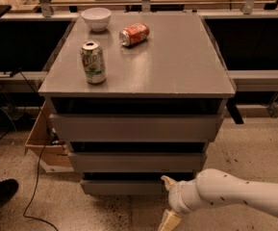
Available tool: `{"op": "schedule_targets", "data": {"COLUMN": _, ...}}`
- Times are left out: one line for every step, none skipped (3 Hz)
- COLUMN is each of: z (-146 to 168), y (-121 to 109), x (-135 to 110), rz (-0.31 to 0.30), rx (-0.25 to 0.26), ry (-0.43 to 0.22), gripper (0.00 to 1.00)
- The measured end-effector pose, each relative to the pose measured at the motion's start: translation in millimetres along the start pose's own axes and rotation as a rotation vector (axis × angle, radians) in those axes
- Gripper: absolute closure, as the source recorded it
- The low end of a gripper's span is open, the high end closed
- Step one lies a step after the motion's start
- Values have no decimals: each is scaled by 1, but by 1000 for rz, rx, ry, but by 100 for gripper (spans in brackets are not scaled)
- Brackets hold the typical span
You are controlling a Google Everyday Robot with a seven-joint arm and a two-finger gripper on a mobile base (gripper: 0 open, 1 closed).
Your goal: Open bottom drawer
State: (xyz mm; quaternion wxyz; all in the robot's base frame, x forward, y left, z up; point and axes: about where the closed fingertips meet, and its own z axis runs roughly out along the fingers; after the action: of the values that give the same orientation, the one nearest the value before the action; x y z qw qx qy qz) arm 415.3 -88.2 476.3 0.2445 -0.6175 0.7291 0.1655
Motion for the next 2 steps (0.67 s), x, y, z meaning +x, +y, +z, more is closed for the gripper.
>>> {"op": "schedule_targets", "data": {"z": 57, "y": 9, "x": 7, "rz": -12, "rx": -53, "ry": -16, "gripper": 0}}
{"op": "schedule_targets", "data": {"z": 58, "y": 9, "x": 7, "rz": -6, "rx": -54, "ry": -23, "gripper": 0}}
